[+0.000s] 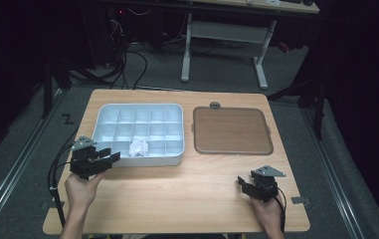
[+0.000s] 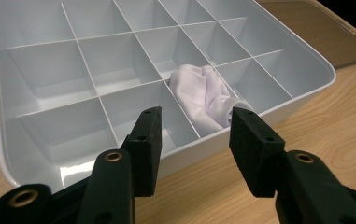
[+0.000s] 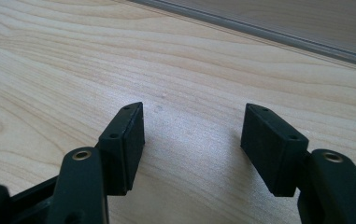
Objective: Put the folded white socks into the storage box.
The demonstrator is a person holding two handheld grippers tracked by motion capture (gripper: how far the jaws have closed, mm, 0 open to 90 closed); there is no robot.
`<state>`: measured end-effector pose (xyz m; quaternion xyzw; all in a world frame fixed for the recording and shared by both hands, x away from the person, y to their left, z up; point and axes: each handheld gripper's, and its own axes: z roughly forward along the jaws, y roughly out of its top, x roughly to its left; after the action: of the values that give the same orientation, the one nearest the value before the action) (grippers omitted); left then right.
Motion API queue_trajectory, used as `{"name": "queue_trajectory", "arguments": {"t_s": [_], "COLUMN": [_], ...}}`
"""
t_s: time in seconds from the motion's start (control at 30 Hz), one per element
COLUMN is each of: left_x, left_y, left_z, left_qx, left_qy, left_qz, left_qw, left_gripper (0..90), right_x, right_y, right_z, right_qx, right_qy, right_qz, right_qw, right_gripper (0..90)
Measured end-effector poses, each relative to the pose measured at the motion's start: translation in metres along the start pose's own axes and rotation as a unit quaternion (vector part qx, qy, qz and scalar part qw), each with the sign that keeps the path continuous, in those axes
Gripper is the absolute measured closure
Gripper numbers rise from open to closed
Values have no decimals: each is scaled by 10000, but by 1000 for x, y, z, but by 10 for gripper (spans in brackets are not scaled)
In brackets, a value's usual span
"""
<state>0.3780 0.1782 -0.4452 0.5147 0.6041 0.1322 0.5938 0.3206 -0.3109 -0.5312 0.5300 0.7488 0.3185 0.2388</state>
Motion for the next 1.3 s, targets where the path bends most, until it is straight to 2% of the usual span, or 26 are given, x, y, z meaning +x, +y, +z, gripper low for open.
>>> {"name": "queue_trajectory", "arguments": {"t_s": [0.43,0.5,1.07,1.3], "left_x": [0,0,1,2], "left_y": [-9,-11,-28,-34], "left_z": [-13,-13,-20,-22], "left_qx": [-2,-18,106,111], "left_qy": [-107,-124,-210,-242], "left_qz": [-72,-122,-145,-231], "left_qw": [9999,9998,9996,9994], "left_gripper": [525,522,492,491], "right_x": [0,0,0,0], "right_y": [0,0,0,0], "right_z": [0,0,0,0], "right_qx": [1,-1,-1,-1], "right_qy": [-1,-1,-4,-4], "right_qz": [1,-1,-1,0], "right_qw": [10000,10000,10000,10000], "right_gripper": [403,403,403,403]}}
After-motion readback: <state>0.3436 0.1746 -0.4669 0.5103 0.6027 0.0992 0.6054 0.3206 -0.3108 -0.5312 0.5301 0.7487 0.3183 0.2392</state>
